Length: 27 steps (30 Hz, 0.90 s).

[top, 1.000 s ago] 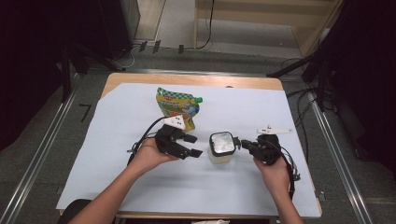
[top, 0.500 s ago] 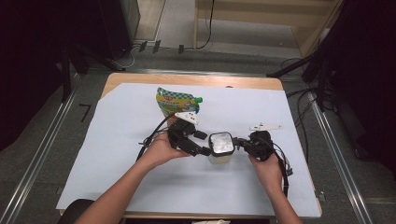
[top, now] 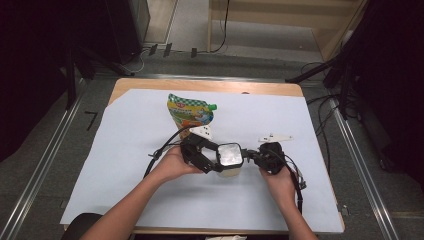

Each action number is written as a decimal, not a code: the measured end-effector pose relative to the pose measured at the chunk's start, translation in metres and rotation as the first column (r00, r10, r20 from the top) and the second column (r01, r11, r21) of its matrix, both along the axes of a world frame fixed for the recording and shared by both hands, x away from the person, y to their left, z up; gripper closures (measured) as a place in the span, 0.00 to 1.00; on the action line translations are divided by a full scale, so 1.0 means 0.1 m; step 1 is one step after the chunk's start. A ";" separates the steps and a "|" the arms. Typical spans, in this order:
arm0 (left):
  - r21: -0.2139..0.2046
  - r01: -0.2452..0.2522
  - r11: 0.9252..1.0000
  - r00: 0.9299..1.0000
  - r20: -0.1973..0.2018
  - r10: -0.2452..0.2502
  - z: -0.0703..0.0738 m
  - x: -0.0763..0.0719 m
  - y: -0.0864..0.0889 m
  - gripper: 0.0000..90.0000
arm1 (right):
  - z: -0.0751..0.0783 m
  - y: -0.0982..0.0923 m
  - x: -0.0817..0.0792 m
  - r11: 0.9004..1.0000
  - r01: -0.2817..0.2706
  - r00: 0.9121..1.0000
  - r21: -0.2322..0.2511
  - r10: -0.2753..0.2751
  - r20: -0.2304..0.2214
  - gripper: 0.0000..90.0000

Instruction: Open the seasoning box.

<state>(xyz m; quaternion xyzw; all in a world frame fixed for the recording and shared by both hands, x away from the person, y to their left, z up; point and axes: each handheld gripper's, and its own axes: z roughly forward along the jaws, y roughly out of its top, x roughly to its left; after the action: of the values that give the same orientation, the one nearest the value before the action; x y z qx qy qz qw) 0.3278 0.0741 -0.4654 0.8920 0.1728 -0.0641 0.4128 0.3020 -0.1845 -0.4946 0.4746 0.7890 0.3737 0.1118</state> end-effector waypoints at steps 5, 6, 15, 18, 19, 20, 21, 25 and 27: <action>0.055 0.008 0.998 0.999 0.048 -0.011 -0.07 -0.04 -0.04 0.15 | 0.00 0.04 -0.02 1.000 -0.009 1.000 0.003 0.009 0.004 1.00; 0.052 0.003 0.999 0.999 0.053 -0.006 -0.08 -0.04 -0.05 0.15 | 0.00 0.05 -0.02 1.000 -0.010 1.000 0.003 0.010 0.005 1.00; 0.038 -0.008 0.999 0.995 0.096 0.004 -0.06 -0.08 -0.07 0.16 | -0.01 0.05 -0.02 1.000 -0.006 1.000 0.000 0.006 0.007 1.00; 0.038 -0.012 0.999 0.996 0.092 0.009 -0.04 -0.07 -0.06 0.16 | 0.00 0.06 -0.03 1.000 -0.008 1.000 0.001 0.008 0.006 1.00; 0.038 -0.011 0.999 0.996 0.094 0.007 -0.04 -0.07 -0.05 0.16 | 0.00 0.06 -0.03 1.000 -0.007 1.000 0.001 0.007 0.007 1.00; 0.035 -0.014 0.999 0.996 0.094 0.010 -0.03 -0.07 -0.05 0.16 | 0.00 0.06 -0.03 1.000 -0.007 1.000 0.002 0.007 0.007 1.00; 0.033 -0.015 0.999 0.995 0.095 0.012 -0.02 -0.07 -0.05 0.16 | 0.00 0.06 -0.03 1.000 -0.009 1.000 0.003 0.009 0.009 1.00; 0.032 -0.013 0.999 0.995 0.098 0.010 0.00 -0.08 -0.04 0.16 | 0.01 0.07 -0.03 1.000 -0.013 1.000 0.003 0.013 0.011 1.00; 0.024 -0.012 1.000 0.995 0.098 0.010 0.00 -0.08 -0.05 0.16 | 0.00 0.07 -0.04 1.000 -0.013 1.000 0.005 0.013 0.011 1.00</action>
<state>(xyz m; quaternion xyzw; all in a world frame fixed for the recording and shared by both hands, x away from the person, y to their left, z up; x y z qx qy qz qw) 0.3197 0.0696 -0.4649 0.8980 0.1580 -0.0162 0.4103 0.2984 -0.1778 -0.4941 0.4678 0.7906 0.3788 0.1126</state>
